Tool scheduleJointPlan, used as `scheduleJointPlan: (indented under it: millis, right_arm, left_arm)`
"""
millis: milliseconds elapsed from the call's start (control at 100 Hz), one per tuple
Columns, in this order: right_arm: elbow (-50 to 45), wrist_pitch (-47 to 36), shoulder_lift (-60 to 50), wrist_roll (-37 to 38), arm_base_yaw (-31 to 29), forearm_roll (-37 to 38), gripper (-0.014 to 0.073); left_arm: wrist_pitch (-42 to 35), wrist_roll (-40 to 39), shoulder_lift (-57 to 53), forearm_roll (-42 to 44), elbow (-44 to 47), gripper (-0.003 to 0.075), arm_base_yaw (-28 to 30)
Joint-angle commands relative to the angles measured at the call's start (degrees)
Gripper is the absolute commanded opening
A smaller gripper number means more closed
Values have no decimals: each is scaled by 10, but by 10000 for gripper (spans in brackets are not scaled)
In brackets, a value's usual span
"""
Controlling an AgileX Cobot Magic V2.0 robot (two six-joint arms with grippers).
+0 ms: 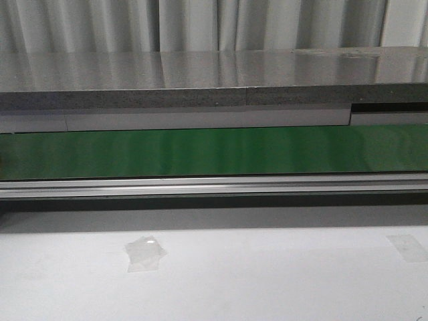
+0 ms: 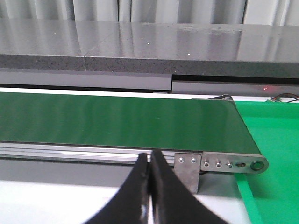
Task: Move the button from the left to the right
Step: 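Lift the button and place it on the green conveyor belt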
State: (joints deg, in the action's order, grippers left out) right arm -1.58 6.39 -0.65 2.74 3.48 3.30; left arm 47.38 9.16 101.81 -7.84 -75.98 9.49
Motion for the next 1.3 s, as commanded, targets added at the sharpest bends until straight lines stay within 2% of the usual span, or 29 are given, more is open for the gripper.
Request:
scheduleJointPlan:
  millis: [0, 250, 410, 890, 1290]
  right_arm:
    - [9, -46, -8, -2, -4, -2, -68]
    - [9, -46, -8, -2, -4, -2, -68]
    - [9, -46, -8, -2, -4, -2, -68]
    - [9, -46, -8, -2, -4, -2, -68]
    - [9, -46, -8, -2, -4, -2, -68]
  left_arm:
    - [-14, 0, -38, -5, -15, 440, -3]
    - [-37, 20, -105, -17, -14, 440, -7]
    - [-77, 30, -165, -26, 12, 440, -33]
    - [-300, 30, -439, -26, 257, 440, -110]
    - [-335, 30, -687, -27, 425, 440, -113]
